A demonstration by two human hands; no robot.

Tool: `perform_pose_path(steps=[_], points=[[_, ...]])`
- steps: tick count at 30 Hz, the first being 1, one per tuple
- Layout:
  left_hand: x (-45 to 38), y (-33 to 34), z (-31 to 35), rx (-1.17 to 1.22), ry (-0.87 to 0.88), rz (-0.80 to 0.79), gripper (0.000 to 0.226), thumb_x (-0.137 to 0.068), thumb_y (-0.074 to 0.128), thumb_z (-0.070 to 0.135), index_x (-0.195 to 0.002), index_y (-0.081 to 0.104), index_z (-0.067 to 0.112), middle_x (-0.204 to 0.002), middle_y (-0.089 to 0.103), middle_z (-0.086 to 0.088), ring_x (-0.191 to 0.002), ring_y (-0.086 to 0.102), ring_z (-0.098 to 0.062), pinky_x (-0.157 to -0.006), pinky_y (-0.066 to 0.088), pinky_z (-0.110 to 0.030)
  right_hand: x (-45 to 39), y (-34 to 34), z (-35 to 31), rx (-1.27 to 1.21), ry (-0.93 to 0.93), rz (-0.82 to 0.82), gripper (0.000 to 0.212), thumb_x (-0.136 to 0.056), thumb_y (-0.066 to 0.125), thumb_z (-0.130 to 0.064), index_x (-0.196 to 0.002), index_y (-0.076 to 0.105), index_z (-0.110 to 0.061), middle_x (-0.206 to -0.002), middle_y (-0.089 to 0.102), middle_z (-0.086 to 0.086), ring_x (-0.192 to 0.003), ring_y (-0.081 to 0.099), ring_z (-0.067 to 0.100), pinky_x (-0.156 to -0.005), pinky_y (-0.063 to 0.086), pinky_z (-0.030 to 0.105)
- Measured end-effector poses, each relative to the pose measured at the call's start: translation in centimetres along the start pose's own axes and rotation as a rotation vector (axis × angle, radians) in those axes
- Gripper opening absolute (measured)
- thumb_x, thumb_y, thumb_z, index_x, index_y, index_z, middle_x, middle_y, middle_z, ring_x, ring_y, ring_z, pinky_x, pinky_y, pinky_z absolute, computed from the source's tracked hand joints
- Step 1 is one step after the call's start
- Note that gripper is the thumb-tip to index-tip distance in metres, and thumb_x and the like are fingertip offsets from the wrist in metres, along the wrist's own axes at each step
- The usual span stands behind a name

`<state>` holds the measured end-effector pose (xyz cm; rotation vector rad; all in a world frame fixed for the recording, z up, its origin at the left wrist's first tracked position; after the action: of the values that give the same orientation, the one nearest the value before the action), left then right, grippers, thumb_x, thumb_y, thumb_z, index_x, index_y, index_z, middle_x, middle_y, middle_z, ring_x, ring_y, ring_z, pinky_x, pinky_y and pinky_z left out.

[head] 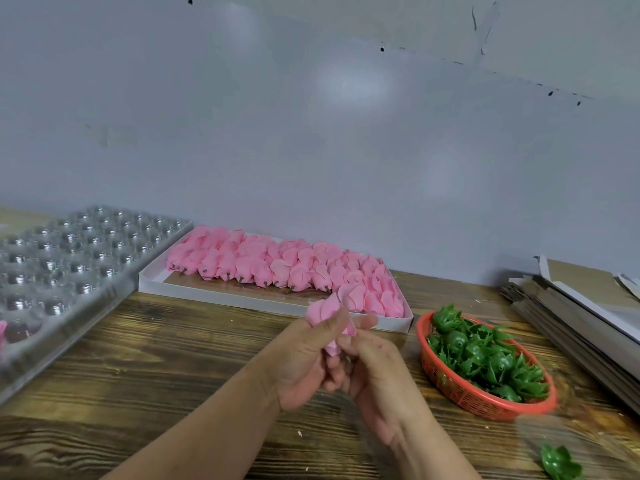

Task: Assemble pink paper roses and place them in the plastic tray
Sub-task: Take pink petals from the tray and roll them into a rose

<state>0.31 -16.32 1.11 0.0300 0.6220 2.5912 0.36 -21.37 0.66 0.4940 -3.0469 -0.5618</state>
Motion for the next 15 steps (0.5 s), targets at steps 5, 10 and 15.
perform_pose_path(steps=[5,10,15], points=[[-0.6,-0.4,0.1,0.139,0.033,0.008,0.052,-0.080,0.066,0.046,-0.110,0.070,0.004,-0.075,0.066,-0.010,-0.064,0.058,-0.020,-0.057,0.052,-0.032,0.4,-1.1,-1.7,0.209,-0.147,0.128,0.014,-0.066,0.075,-0.005,-0.065,0.062,-0.001,-0.056,0.052,0.017,-0.040,0.042,0.014,-0.037,0.036,0.019],[-0.4,0.4,1.1,0.230,0.098,-0.051,0.023,-0.076,0.069,0.032,-0.086,0.077,0.012,-0.108,0.071,-0.018,-0.105,0.067,-0.027,-0.083,0.056,-0.033,1.5,-2.5,-5.4,0.527,-0.465,0.295,0.009,-0.072,0.075,-0.008,-0.071,0.067,-0.012,-0.057,0.054,0.007,-0.055,0.046,0.016,-0.052,0.041,0.029],[-0.3,0.3,0.9,0.141,0.080,-0.031,0.022,-0.086,0.061,0.025,-0.094,0.077,0.011,-0.105,0.072,-0.013,-0.103,0.068,-0.020,-0.084,0.054,-0.028,1.8,-2.6,-6.4,0.698,-0.555,0.338,0.014,-0.075,0.073,-0.004,-0.070,0.068,-0.017,-0.062,0.053,0.000,-0.058,0.045,0.011,-0.057,0.041,0.032]])
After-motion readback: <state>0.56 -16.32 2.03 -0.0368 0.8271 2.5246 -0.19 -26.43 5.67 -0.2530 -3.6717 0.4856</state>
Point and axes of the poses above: each hand's wrist, its own x-axis away from the middle knuckle, its own y-axis out of the palm, z = x × y, the point moved 9 cm from there along -x, towards the middle knuckle
